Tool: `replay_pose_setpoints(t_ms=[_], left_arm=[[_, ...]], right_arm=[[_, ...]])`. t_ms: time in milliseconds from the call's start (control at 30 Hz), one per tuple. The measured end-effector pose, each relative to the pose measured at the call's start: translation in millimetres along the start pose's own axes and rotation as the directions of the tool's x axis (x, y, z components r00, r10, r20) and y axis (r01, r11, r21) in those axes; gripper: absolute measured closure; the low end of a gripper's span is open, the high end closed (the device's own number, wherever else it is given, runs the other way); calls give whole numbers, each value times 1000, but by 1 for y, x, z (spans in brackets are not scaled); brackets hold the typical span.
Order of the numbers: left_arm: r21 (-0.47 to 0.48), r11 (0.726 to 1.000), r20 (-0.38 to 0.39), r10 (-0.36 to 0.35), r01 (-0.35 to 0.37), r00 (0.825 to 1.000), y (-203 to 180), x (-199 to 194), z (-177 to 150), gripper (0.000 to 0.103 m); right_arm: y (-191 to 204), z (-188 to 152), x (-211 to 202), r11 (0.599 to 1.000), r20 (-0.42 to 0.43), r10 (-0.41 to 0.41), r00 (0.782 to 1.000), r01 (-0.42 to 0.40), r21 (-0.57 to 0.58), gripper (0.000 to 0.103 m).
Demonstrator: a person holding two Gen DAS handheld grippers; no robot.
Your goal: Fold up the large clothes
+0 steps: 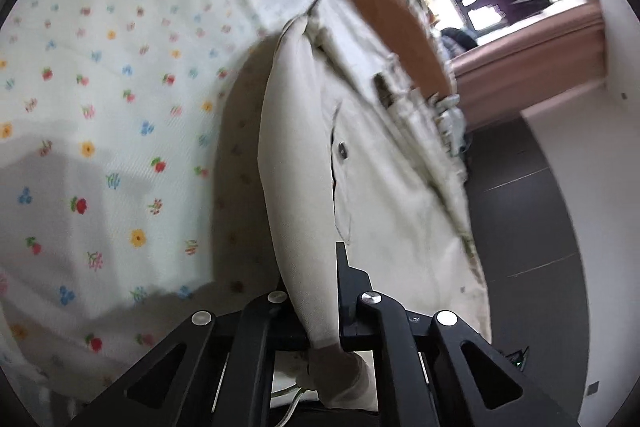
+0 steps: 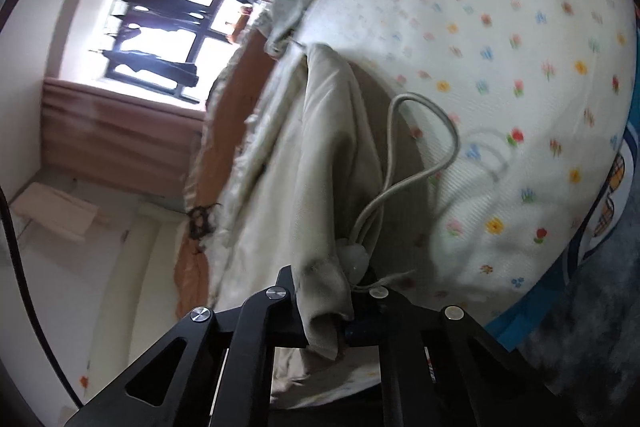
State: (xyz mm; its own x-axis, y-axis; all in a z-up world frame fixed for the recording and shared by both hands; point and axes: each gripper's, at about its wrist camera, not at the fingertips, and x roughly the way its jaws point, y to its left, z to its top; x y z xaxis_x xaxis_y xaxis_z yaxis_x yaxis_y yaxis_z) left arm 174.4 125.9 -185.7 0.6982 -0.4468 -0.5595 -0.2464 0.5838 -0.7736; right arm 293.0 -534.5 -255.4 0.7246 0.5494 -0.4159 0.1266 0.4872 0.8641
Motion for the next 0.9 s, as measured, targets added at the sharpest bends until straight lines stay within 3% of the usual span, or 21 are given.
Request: replay_pose_setpoints(t_ms=[267,467,900], left_arm=[[-34,993,77,-113,116,991,-25,-57,-2,98],[-33,976,129,-210,216,969,-41,-108,-22,98],[-40,938,204,-329,344,922,-52,-190,-72,98]], right_arm=[[32,-10,-39,996,30,90,995,-90,-7,93],[58,-25,-77,990,43,138,989,-137,-43,93],[101,-50,-157,957,43,276,960,-270,-110,93]])
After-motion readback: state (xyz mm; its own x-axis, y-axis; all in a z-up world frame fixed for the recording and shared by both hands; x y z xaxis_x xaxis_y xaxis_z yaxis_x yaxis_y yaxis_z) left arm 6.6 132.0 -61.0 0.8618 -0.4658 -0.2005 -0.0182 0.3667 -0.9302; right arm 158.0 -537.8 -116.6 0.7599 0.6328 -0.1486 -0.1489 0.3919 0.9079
